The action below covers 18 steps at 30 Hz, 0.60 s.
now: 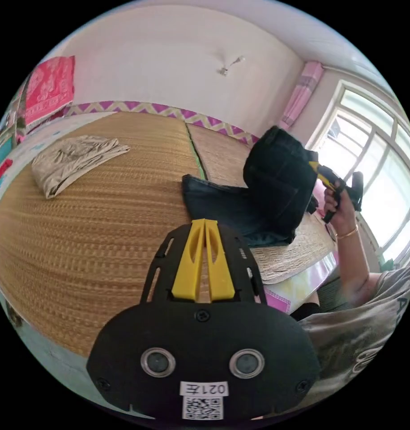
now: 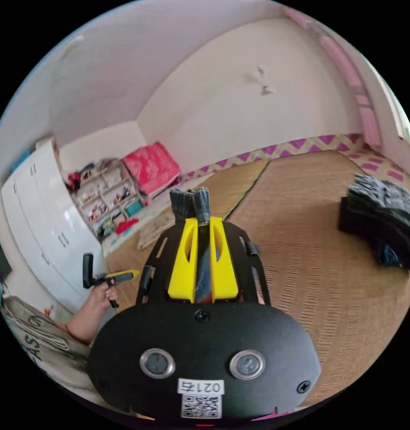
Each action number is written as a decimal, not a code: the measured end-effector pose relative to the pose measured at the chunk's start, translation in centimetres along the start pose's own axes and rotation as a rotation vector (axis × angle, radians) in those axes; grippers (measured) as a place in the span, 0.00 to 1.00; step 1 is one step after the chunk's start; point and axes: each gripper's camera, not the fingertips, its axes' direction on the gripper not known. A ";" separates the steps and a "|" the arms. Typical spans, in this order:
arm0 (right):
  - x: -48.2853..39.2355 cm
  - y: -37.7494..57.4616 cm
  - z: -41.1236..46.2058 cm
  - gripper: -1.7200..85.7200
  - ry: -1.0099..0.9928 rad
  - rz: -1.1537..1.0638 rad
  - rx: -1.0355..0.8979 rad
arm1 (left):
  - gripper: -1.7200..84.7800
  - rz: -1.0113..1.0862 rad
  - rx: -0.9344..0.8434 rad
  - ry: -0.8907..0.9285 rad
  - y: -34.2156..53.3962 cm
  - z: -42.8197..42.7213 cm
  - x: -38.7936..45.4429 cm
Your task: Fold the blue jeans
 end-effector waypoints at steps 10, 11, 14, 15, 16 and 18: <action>19.9 23.4 -13.2 0.09 0.314 0.579 0.167 | 0.12 0.153 -0.161 0.182 -8.5 11.4 9.8; 17.6 24.4 -13.4 0.08 0.340 0.513 0.211 | 0.13 0.171 -0.169 0.190 -8.8 11.8 10.7; 10.1 23.5 -9.9 0.04 0.345 0.221 0.179 | 0.13 0.267 -0.224 0.202 -10.1 14.4 15.2; 8.9 23.0 -8.5 0.03 0.325 0.164 0.139 | 0.13 0.316 -0.245 0.182 -10.5 15.5 17.2; 6.8 21.9 -5.2 0.02 0.277 0.068 0.032 | 0.13 0.389 -0.250 0.161 -10.8 16.5 19.4; 4.9 20.6 0.0 0.02 0.262 -0.004 -0.119 | 0.12 0.480 -0.275 0.102 -11.1 18.3 22.4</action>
